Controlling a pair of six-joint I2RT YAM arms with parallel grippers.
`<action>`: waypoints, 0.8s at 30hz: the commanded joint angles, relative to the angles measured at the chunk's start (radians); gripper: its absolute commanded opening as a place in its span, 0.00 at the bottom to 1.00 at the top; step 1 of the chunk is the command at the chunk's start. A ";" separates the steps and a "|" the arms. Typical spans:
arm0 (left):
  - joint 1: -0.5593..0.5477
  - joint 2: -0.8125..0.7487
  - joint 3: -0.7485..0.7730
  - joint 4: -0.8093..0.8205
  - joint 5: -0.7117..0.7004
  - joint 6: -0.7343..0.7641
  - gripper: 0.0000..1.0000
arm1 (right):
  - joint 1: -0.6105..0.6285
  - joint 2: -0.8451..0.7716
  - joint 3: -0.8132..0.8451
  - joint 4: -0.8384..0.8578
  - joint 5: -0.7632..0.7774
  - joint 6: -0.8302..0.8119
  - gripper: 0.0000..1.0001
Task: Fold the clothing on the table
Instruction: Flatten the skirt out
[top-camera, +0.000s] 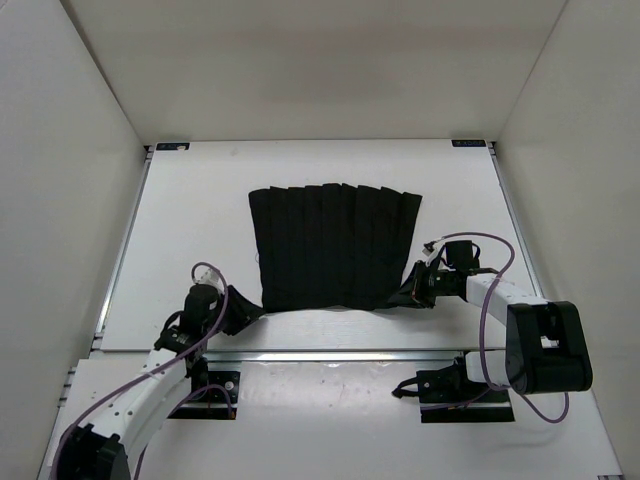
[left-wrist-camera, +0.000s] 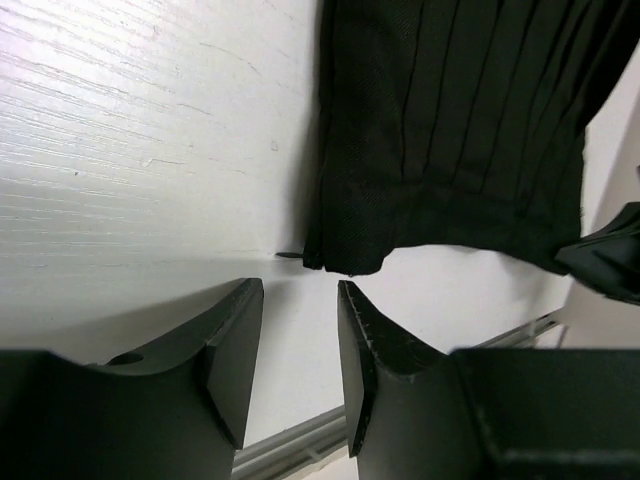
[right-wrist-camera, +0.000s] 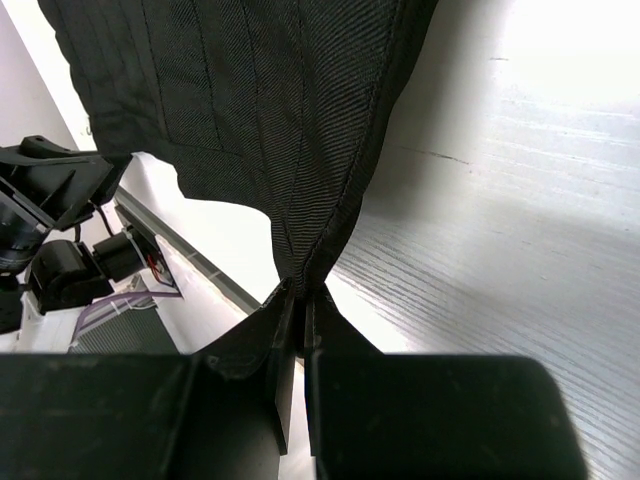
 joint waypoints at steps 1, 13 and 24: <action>0.010 -0.062 -0.046 0.072 -0.015 -0.091 0.47 | 0.012 0.007 0.000 0.027 -0.017 -0.024 0.00; 0.025 -0.095 -0.094 0.067 -0.025 -0.145 0.53 | 0.025 0.004 0.013 0.016 -0.017 -0.026 0.00; -0.007 0.060 0.001 0.041 -0.115 -0.073 0.55 | 0.028 -0.010 0.024 0.010 -0.022 -0.023 0.00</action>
